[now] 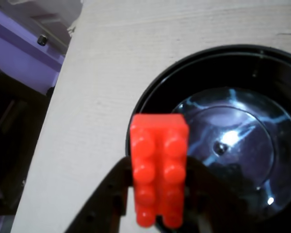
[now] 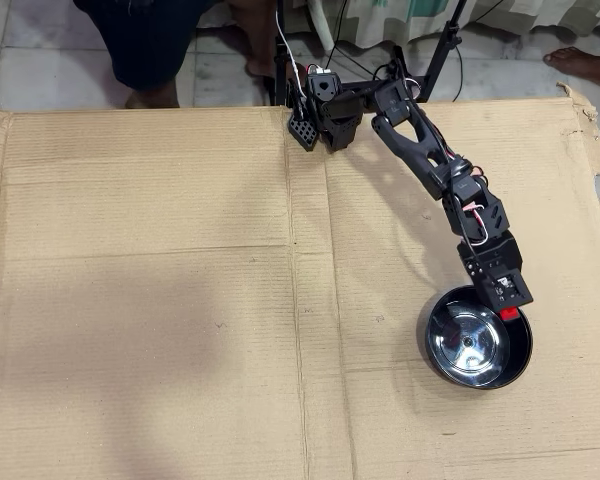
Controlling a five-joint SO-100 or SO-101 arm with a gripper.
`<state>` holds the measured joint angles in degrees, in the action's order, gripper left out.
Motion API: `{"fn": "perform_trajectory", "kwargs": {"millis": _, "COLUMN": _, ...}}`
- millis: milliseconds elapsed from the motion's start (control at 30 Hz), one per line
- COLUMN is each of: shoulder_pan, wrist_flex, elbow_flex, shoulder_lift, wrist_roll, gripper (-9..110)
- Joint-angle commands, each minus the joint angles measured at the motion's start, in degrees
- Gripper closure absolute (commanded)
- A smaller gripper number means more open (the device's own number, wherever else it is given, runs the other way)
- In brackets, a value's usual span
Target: Grasp a lego block and put it in the bin.
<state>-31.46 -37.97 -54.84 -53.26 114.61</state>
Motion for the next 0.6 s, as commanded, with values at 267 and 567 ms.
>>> {"fn": "perform_trajectory", "kwargs": {"millis": 267, "shoulder_pan": 4.7, "wrist_flex": 0.4, "elbow_flex": 6.5, "shoulder_lift": 3.5, "wrist_roll": -6.0, "gripper": 82}}
{"fn": "perform_trajectory", "kwargs": {"millis": 567, "shoulder_pan": 4.7, "wrist_flex": -3.1, "elbow_flex": 6.8, "shoulder_lift": 2.6, "wrist_roll": -6.4, "gripper": 66}}
